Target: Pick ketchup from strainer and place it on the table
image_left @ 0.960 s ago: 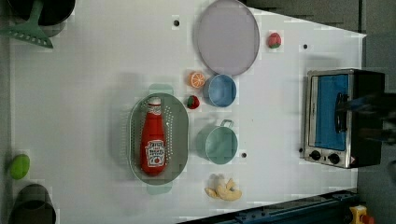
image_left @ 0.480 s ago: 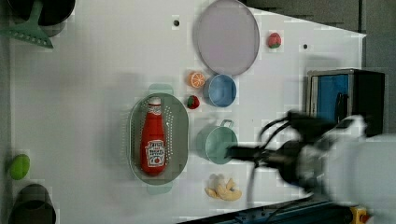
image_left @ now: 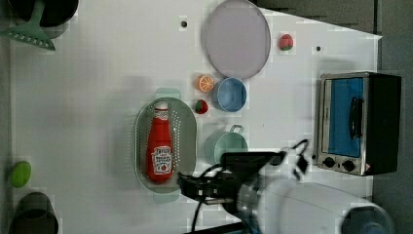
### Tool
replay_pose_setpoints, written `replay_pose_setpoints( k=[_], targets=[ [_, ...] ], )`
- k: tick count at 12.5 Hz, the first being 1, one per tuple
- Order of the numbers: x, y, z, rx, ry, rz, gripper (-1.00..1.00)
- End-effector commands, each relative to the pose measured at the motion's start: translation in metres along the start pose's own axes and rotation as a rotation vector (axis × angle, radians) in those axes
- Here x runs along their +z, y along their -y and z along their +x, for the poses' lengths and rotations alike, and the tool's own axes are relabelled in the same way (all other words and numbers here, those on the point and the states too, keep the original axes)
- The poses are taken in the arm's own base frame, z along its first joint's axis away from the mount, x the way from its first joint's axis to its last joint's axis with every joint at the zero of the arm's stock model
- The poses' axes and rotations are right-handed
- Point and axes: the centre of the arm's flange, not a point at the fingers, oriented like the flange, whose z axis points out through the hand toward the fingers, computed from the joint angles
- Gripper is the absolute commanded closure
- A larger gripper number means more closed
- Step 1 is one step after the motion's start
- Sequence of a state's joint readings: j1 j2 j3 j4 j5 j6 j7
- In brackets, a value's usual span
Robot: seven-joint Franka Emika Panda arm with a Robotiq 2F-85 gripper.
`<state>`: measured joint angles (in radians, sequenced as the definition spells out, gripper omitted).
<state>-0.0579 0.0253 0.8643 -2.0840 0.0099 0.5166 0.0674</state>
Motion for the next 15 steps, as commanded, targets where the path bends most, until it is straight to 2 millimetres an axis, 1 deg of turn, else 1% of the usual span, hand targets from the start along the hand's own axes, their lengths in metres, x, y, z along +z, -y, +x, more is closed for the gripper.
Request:
replay_pose_setpoints(
  k=[1, 3, 6, 10, 13, 15],
  targets=[
    [0.064, -0.029, 0.013, 0.085, 0.011, 0.014, -1.00],
    [0.098, -0.034, 0.011, 0.035, -0.020, 0.029, -1.00],
    [0.137, -0.033, 0.011, -0.017, -0.013, 0.073, -1.00],
    [0.179, -0.034, 0.018, -0.071, 0.019, 0.100, -1.00],
    [0.208, -0.035, 0.021, -0.047, 0.039, 0.124, -1.00],
    [0.224, -0.032, 0.023, -0.033, 0.050, 0.121, -1.00]
  ],
)
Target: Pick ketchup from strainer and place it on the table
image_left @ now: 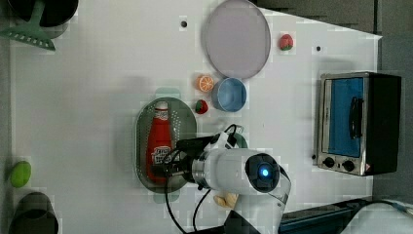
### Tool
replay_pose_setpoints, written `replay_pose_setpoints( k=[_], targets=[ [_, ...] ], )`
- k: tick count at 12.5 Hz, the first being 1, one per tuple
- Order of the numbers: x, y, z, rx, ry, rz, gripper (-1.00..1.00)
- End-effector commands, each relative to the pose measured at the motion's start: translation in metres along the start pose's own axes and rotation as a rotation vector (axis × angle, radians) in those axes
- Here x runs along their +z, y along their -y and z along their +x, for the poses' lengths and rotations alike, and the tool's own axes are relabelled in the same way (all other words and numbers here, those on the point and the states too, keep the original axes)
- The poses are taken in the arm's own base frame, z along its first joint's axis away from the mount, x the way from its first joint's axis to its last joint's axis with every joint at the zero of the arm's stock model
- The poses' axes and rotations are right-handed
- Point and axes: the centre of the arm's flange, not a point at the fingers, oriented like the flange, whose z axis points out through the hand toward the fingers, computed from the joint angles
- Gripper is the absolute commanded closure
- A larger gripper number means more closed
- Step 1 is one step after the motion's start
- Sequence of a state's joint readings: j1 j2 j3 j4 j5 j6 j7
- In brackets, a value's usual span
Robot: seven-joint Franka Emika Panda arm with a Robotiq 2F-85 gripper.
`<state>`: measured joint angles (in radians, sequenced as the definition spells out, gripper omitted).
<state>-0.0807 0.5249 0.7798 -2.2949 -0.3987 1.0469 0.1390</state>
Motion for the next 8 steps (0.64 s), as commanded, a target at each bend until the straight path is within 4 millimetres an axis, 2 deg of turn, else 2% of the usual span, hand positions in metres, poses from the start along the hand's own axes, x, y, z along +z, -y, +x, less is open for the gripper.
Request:
replay_pose_setpoints(
  k=[1, 5, 6, 8],
  targets=[
    [0.000, 0.007, 0.015, 0.086, -0.045, 0.017, -1.00],
    [0.026, 0.008, 0.027, 0.120, -0.022, 0.013, -1.00],
    [0.028, 0.008, 0.026, 0.117, -0.021, 0.007, -0.91],
    [0.025, 0.008, 0.028, 0.119, -0.030, 0.004, -0.43]
  ],
)
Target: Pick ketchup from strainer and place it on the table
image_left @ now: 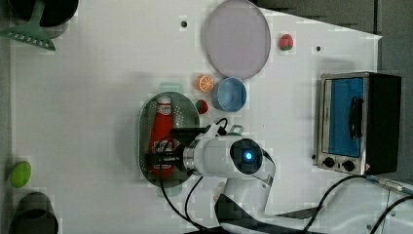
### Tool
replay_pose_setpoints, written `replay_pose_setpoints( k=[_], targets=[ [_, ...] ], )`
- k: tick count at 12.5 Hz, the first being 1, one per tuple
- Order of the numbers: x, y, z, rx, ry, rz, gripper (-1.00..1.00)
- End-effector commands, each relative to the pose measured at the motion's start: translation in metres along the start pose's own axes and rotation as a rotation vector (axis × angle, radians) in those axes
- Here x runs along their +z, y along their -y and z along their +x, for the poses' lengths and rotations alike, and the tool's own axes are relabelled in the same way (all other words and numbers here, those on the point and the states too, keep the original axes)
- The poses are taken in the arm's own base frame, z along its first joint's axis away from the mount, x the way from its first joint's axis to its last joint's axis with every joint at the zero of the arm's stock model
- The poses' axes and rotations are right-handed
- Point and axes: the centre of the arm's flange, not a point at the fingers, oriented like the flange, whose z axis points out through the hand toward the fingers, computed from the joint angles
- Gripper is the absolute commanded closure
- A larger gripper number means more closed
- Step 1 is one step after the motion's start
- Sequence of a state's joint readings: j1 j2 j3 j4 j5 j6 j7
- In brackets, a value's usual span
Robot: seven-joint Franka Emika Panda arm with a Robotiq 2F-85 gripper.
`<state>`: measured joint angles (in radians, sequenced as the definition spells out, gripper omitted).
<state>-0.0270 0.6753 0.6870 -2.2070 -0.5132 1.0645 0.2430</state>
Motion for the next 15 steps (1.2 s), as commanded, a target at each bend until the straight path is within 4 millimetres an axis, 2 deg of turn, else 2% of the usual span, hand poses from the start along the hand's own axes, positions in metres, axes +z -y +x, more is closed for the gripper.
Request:
replay_pose_setpoints(
  k=[1, 3, 5, 7, 10, 12, 15],
  targets=[
    [-0.023, 0.020, 0.001, 0.044, -0.054, 0.021, -0.21],
    [-0.035, 0.023, 0.002, 0.037, -0.072, 0.015, -0.19],
    [-0.063, 0.027, 0.005, 0.030, -0.126, 0.005, -0.19],
    [-0.100, 0.033, 0.001, 0.051, -0.160, -0.021, -0.19],
    [-0.158, 0.044, -0.009, 0.174, -0.138, -0.028, -0.19],
    [-0.196, 0.045, -0.003, 0.276, -0.118, 0.009, -0.19],
    [-0.252, 0.028, 0.024, 0.348, -0.127, -0.008, -0.19]
  ],
)
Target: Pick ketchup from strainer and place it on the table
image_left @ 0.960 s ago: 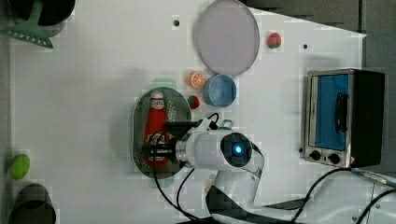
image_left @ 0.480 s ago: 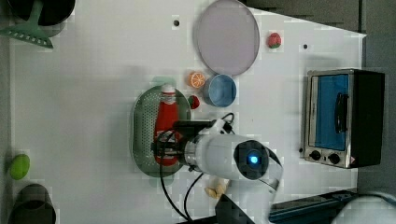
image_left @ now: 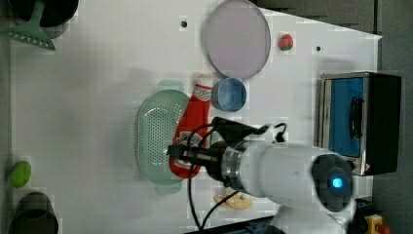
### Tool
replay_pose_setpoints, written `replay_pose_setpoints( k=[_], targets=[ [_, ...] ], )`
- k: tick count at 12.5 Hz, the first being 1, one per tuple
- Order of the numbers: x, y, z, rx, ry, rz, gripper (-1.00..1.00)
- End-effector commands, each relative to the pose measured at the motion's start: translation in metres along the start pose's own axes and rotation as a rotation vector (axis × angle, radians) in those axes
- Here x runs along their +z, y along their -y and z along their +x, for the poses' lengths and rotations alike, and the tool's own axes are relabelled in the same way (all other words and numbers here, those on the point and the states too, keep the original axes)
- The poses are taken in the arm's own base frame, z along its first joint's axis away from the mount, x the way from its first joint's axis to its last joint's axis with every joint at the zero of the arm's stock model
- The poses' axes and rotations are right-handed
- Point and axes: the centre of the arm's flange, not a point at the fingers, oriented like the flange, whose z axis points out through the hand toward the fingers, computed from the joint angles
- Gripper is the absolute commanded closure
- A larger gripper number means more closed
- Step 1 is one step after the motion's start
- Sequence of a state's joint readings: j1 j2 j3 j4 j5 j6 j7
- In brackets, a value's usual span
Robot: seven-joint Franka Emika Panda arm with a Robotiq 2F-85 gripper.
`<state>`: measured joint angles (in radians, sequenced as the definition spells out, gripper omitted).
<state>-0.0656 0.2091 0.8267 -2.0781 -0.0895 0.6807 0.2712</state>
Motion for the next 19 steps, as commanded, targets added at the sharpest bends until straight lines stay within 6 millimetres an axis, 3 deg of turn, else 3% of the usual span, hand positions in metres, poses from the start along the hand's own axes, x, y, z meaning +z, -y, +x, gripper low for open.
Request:
replay_pose_setpoints(
  k=[1, 3, 5, 11, 13, 16, 19],
  targets=[
    [-0.040, -0.024, 0.057, 0.099, -0.012, -0.018, -0.19],
    [-0.066, -0.046, 0.091, 0.077, 0.003, -0.054, -0.19],
    [-0.084, -0.081, 0.128, 0.090, 0.016, -0.084, -0.19],
    [-0.101, -0.222, 0.222, 0.134, -0.005, -0.114, -0.19],
    [-0.099, -0.269, 0.241, 0.111, 0.006, -0.127, -0.19],
    [-0.084, -0.327, 0.254, 0.108, 0.026, -0.141, -0.19],
    [-0.041, -0.360, 0.251, 0.138, -0.002, -0.131, -0.19]
  ],
)
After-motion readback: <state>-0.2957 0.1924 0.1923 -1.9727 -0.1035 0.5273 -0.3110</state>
